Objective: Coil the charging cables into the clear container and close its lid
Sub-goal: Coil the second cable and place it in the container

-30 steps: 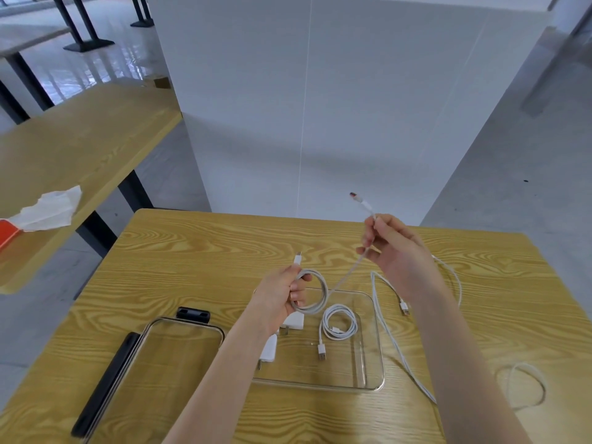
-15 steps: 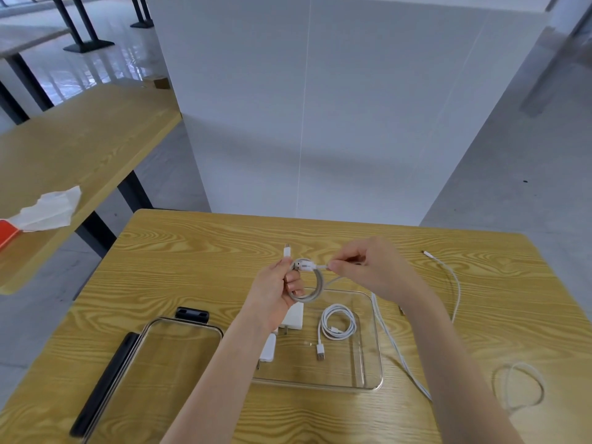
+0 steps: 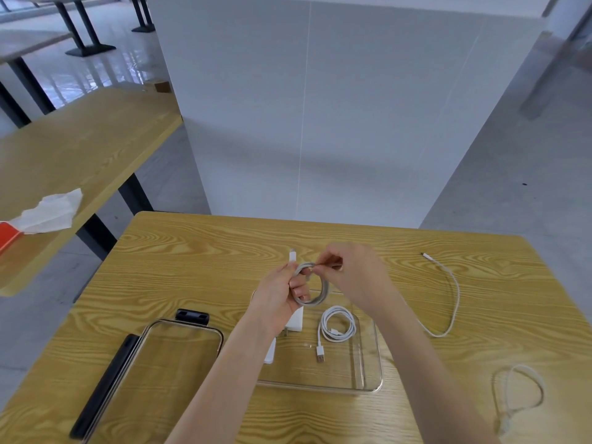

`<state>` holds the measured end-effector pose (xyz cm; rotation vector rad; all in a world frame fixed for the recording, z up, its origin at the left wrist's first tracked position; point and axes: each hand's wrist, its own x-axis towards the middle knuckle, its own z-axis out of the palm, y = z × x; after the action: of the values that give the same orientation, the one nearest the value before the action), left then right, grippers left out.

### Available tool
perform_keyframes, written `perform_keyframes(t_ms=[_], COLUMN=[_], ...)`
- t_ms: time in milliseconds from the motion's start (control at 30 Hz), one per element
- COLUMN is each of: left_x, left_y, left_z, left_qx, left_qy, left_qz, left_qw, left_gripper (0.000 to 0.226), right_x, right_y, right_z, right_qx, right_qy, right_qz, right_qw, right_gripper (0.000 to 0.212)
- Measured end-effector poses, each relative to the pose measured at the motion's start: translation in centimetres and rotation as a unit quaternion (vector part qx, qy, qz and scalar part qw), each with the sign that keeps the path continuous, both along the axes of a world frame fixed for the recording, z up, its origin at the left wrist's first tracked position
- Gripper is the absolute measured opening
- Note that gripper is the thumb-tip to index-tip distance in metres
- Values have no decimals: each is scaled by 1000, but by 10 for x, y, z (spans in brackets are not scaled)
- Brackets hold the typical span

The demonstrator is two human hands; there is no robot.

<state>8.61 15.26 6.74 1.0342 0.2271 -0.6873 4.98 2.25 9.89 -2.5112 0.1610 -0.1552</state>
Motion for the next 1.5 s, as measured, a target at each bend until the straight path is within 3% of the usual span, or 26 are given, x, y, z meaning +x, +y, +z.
perform_keyframes(t_ms=[167, 333, 433, 600, 867, 1100, 1333, 1500], left_x=[1, -1, -5, -3, 1, 5, 8, 12], left_y=[1, 1, -1, -3, -2, 4, 10, 17], left_z=[1, 3, 5, 7, 6, 0, -7, -11], left_qx=[-24, -17, 4, 57, 114, 288, 334, 371], left_qy=[30, 43, 24, -41, -84, -250, -288, -309], left_qz=[10, -4, -24, -60, -91, -101, -81, -69], left_qw=[999, 999, 999, 996, 986, 919, 894, 873], left_gripper=[35, 32, 27, 28, 24, 29, 19, 21], right_x=[4, 4, 3, 2, 0, -2, -4, -6], right_y=[-4, -8, -9, -9, -12, -21, -26, -30], right_z=[-3, -3, -8, -8, -8, -7, -10, -11], right_qx=[1, 65, 109, 193, 273, 383, 479, 457], right_qy=[23, 102, 96, 72, 127, 126, 155, 166], right_qz=[26, 53, 41, -9, -27, -56, -72, -85], right_qw=[999, 991, 989, 979, 953, 913, 861, 870], right_gripper=[32, 18, 5, 4, 14, 7, 19, 22])
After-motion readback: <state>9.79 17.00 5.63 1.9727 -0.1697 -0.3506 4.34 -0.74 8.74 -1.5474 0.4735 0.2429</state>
